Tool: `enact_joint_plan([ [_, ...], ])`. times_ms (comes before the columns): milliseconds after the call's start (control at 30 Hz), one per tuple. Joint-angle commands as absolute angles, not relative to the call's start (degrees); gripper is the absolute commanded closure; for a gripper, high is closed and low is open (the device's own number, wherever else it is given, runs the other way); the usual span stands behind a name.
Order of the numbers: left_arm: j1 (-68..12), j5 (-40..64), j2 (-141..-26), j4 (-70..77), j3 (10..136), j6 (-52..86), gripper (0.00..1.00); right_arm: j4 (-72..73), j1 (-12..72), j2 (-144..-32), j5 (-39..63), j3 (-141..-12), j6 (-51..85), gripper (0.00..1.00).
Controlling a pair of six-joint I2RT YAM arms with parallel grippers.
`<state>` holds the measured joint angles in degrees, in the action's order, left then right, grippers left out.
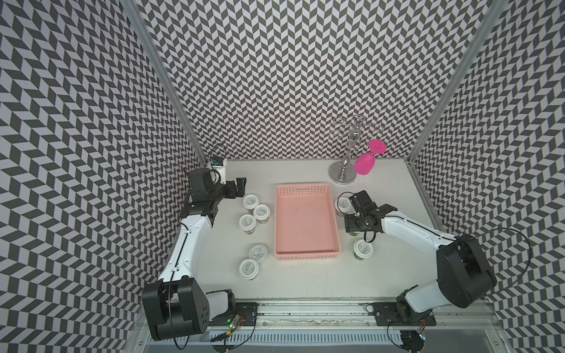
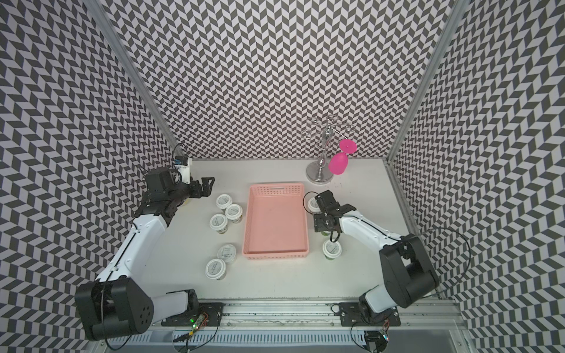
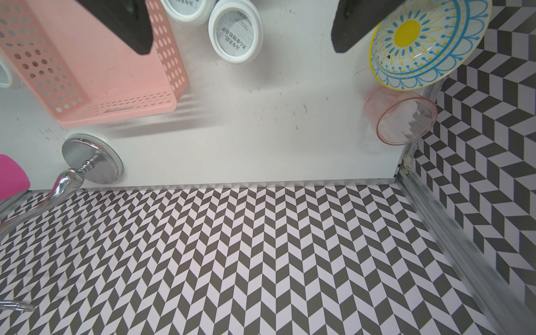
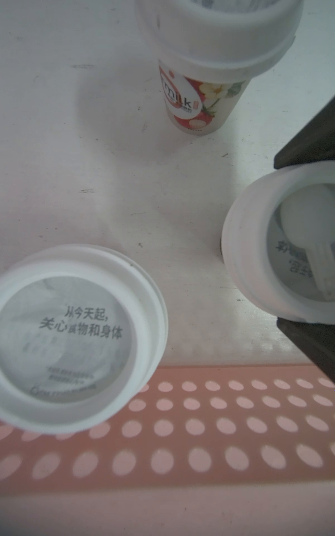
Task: Put the yogurt in the basket
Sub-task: Pick up the yogurt from the center of the board, then place the yogurt in the basket.
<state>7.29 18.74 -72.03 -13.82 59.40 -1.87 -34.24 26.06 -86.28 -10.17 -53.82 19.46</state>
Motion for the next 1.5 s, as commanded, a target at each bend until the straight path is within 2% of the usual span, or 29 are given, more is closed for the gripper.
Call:
enact_joint_plan([
  [0,7.73,19.08,-71.95,-13.16,59.37,-2.2,0.0,-33.13,25.88,-85.8,-10.17,-53.9,19.11,0.22],
  [800,7.73,19.25,-71.75,-12.94,59.2,-1.97,0.0,-39.6,26.1,-82.62,-11.19,-59.81,18.71,0.23],
  [1200,7.73,19.25,-71.58,-12.99,59.2,-2.02,0.0,-44.56,27.51,-83.31,-11.48,-68.11,17.83,0.23],
  [1467,7.73,19.25,-71.46,-12.9,59.08,-2.03,0.0,-46.85,28.91,-87.53,-10.48,-76.72,16.74,0.24],
])
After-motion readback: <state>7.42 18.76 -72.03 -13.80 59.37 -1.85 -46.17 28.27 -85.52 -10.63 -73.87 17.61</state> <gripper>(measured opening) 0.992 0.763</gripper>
